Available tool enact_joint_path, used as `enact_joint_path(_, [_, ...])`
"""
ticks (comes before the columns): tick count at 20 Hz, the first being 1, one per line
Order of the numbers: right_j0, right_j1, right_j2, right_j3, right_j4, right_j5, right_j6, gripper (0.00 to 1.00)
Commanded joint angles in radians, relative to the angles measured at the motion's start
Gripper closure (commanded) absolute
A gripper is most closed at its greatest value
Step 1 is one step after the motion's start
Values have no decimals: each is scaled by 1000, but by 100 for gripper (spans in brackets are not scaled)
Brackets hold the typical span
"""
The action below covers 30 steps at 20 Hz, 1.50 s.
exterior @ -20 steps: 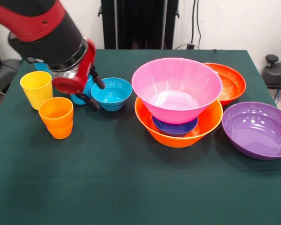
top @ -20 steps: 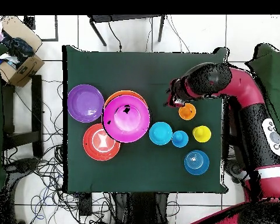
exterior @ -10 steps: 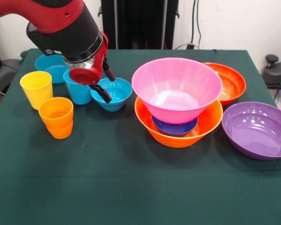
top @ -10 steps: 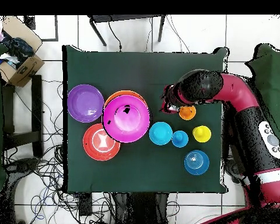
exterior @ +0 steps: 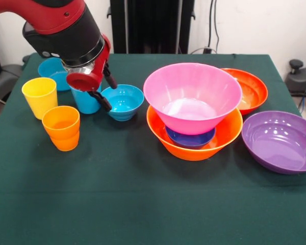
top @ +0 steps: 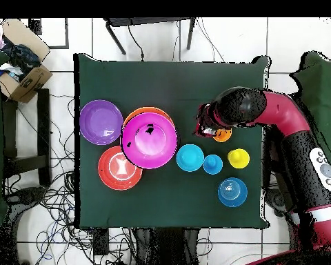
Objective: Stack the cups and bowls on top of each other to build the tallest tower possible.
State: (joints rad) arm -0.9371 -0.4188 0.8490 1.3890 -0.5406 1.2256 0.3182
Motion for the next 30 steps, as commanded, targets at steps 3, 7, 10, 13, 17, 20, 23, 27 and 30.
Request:
enact_joint_path(3, [39, 1, -111, 66, -41, -100, 145, 0])
enact_joint_path(7, [44, 7, -125, 74, -33, -119, 155, 0])
enact_joint_path(10, [57, 37, -138, 56, -36, -134, 151, 0])
enact_joint_path(13, [68, 51, -153, 48, -29, -133, 163, 0])
enact_joint_path(17, [74, 61, -172, 49, -21, -135, 170, 0])
enact_joint_path(20, [76, 76, -183, 52, -18, -153, 173, 0])
enact_joint_path(23, [77, 80, -188, 56, -15, -169, 172, 0])
enact_joint_path(27, [86, 87, -193, 52, -14, -180, 176, 0])
enact_joint_path(30, [93, 96, -197, 46, -14, -191, 177, 0])
